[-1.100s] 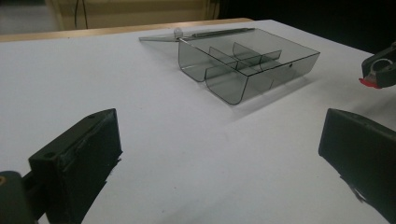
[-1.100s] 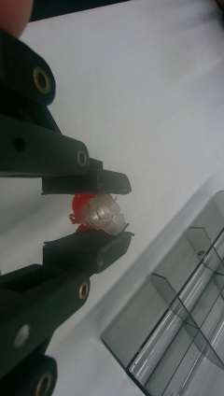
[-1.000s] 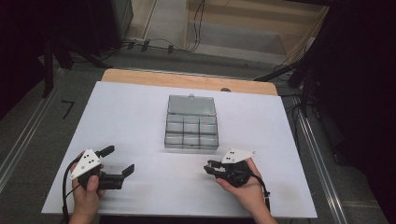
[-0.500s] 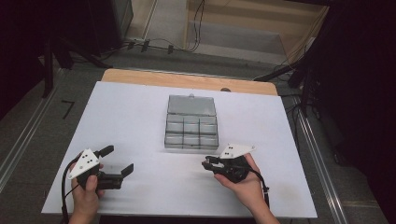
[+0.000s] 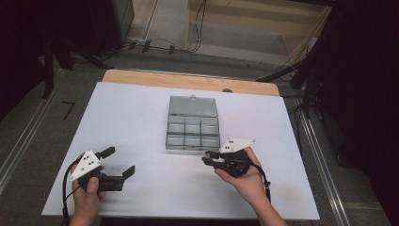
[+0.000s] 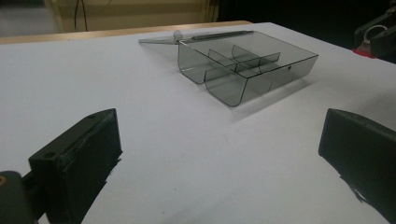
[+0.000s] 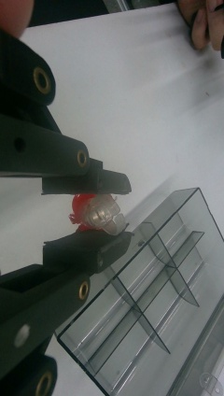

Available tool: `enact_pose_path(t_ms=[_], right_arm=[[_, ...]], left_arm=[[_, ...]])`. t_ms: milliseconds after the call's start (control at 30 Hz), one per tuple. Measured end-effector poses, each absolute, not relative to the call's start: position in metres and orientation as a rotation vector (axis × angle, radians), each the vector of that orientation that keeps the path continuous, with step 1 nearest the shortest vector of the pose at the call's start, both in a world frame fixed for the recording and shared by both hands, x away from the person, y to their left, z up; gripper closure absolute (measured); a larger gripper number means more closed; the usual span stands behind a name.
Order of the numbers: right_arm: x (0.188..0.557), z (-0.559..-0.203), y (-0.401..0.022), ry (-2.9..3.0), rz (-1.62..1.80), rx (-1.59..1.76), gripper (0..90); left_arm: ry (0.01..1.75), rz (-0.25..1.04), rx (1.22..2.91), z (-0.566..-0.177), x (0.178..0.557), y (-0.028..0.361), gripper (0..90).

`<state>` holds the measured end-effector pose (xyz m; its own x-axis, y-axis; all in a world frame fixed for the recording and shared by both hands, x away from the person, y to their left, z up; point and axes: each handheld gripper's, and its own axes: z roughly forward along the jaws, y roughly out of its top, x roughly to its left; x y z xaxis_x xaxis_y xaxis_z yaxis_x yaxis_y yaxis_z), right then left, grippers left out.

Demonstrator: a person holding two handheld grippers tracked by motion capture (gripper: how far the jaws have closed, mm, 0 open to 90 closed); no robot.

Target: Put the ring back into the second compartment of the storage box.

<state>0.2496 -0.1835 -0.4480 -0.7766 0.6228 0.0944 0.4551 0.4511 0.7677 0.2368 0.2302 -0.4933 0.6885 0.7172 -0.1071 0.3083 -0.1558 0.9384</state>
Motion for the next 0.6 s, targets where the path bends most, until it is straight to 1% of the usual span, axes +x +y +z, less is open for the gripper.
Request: enact_pose_path(t_ms=[600], right_arm=[[0.263, -0.436, -0.180, 2.495, 1.237, 0.925, 69.0]], left_arm=[[0.821, 0.442, 1.749, -0.493, 0.236, 0.230, 0.0]])
